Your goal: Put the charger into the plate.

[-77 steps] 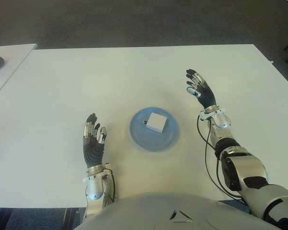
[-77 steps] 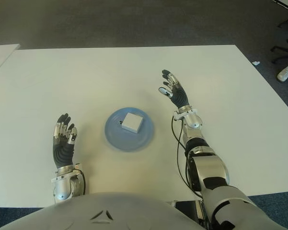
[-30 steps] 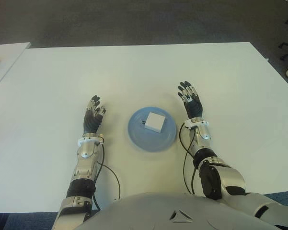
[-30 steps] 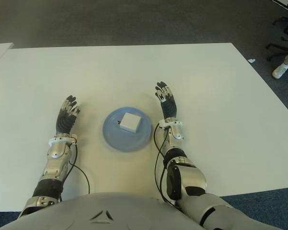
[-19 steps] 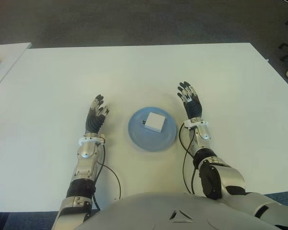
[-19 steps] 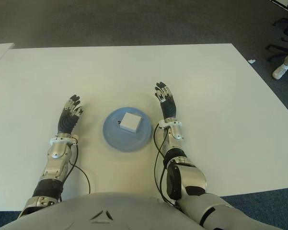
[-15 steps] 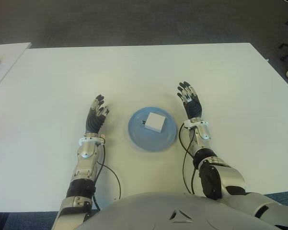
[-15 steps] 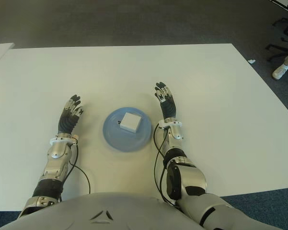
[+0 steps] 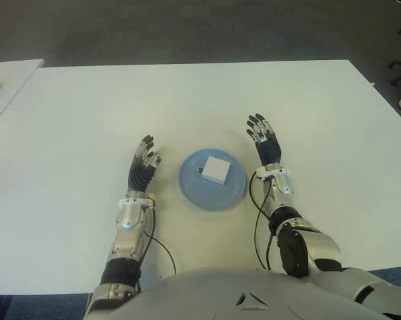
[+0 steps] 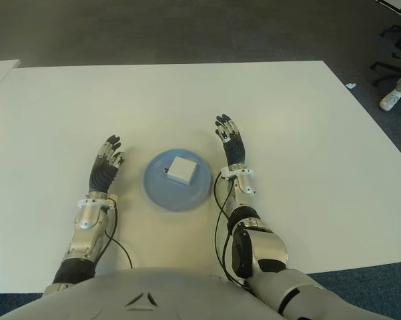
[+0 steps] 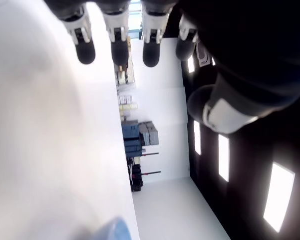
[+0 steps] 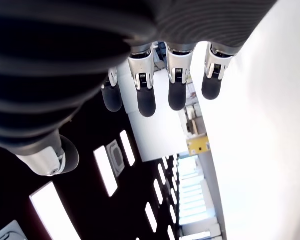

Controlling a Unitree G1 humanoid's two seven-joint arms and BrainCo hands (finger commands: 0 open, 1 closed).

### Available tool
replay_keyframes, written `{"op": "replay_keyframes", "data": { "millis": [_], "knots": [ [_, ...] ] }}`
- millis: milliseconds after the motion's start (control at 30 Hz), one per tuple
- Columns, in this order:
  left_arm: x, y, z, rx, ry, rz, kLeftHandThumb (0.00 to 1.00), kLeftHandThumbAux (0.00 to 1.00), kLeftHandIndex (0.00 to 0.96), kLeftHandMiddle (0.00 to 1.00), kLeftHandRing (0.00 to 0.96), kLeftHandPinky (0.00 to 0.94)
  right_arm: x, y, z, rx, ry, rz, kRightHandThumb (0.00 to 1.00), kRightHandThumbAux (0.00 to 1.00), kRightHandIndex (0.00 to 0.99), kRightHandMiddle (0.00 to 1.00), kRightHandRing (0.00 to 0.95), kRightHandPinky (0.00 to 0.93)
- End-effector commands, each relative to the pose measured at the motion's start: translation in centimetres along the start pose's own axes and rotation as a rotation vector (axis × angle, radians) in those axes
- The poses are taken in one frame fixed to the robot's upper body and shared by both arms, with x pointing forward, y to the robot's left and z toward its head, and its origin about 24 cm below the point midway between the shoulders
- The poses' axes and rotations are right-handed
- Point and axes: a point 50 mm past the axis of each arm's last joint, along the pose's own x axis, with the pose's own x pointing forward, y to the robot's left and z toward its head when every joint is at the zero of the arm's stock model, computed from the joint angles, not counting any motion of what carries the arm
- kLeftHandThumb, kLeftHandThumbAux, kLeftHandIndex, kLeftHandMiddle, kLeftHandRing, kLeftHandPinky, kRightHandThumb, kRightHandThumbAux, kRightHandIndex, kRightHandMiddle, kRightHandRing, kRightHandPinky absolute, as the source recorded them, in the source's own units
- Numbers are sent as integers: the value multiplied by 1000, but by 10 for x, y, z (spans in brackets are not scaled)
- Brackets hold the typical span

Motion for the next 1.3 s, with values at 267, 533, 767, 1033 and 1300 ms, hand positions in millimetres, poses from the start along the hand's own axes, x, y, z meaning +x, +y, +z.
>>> {"op": "replay_keyframes", "data": {
  "millis": [267,533,767,1033,1300],
  "knots": [
    [-20,-16,2,-62,-26,24,274,526,117,125,111,140,-32,-22,-20,-79,110,-101,272,541,127,162,113,127],
    [-27,-19,2,-98,-50,75,311,552,139,154,140,169,-37,-33,-21,-254,212,-108,287,632,75,130,113,108],
    [-29,-20,1,-91,-52,101,298,580,143,172,166,182,-39,-36,-20,-302,257,-113,277,664,40,106,94,78],
    [-28,-22,-2,-103,-9,117,275,596,146,188,186,197,-39,-37,-19,-332,301,-117,219,678,28,84,62,31],
    [-26,-22,-5,-119,19,115,270,593,140,187,185,190,-38,-38,-20,-327,375,-137,172,684,21,67,38,27]
  ]
}}
